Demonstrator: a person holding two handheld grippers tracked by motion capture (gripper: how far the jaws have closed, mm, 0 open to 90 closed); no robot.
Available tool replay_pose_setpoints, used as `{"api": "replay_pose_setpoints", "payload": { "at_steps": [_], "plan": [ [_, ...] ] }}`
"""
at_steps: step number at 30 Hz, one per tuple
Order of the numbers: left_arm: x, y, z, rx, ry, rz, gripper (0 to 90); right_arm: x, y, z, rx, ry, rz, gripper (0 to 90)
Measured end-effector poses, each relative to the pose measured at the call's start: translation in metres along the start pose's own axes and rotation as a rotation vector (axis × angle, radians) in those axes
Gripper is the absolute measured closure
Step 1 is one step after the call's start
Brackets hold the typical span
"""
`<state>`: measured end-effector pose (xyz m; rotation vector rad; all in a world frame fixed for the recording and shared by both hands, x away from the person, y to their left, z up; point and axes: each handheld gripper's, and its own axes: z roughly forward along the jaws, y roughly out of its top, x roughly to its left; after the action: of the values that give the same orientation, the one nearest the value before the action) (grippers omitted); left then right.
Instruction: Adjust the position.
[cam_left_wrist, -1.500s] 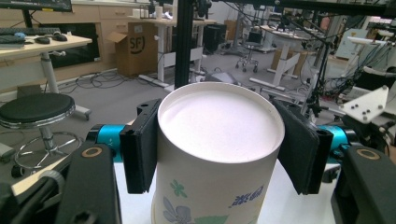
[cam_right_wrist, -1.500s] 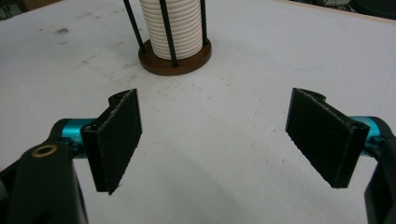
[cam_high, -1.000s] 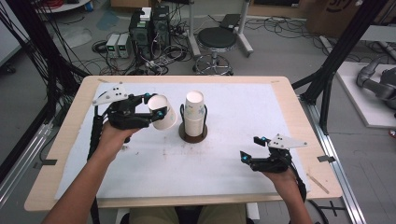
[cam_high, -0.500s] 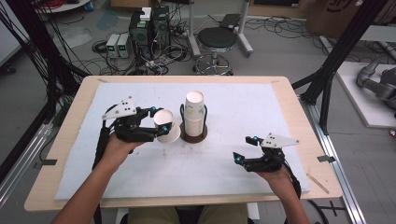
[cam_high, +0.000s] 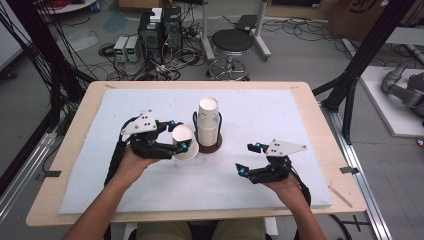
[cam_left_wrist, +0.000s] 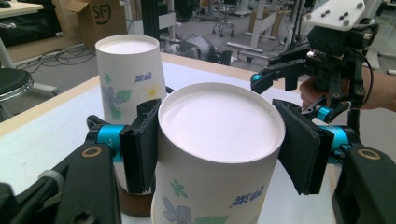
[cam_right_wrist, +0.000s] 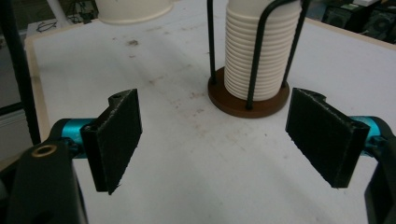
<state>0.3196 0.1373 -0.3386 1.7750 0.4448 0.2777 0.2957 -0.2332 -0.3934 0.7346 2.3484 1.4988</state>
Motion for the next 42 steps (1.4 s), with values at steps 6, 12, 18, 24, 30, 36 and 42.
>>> {"api": "replay_pose_setpoints", "payload": {
  "at_steps": [6, 12, 18, 24, 30, 36, 42],
  "plan": [
    [-0.004, 0.000, 0.007, 0.014, -0.023, 0.010, 36.2, 0.005, 0.008, 0.011, 0.000, 0.047, -0.029, 18.8],
    [-0.008, 0.000, 0.014, 0.025, -0.052, 0.017, 36.2, 0.009, 0.012, 0.019, -0.004, 0.084, -0.053, 18.9],
    [-0.014, -0.001, 0.020, 0.028, -0.087, 0.023, 36.2, 0.012, 0.014, 0.025, 0.002, 0.115, -0.065, 18.9],
    [-0.019, -0.002, 0.027, 0.019, -0.124, 0.025, 36.2, 0.018, 0.015, 0.032, -0.004, 0.148, -0.080, 18.9],
    [-0.024, -0.003, 0.033, 0.018, -0.158, 0.031, 36.2, 0.023, 0.014, 0.036, 0.000, 0.178, -0.088, 18.9],
    [-0.029, -0.003, 0.039, 0.018, -0.191, 0.034, 36.2, 0.026, 0.015, 0.038, -0.010, 0.205, -0.094, 18.8],
    [-0.034, -0.003, 0.045, 0.019, -0.230, 0.043, 36.2, 0.029, 0.016, 0.041, -0.014, 0.233, -0.099, 18.9]
  ]
}}
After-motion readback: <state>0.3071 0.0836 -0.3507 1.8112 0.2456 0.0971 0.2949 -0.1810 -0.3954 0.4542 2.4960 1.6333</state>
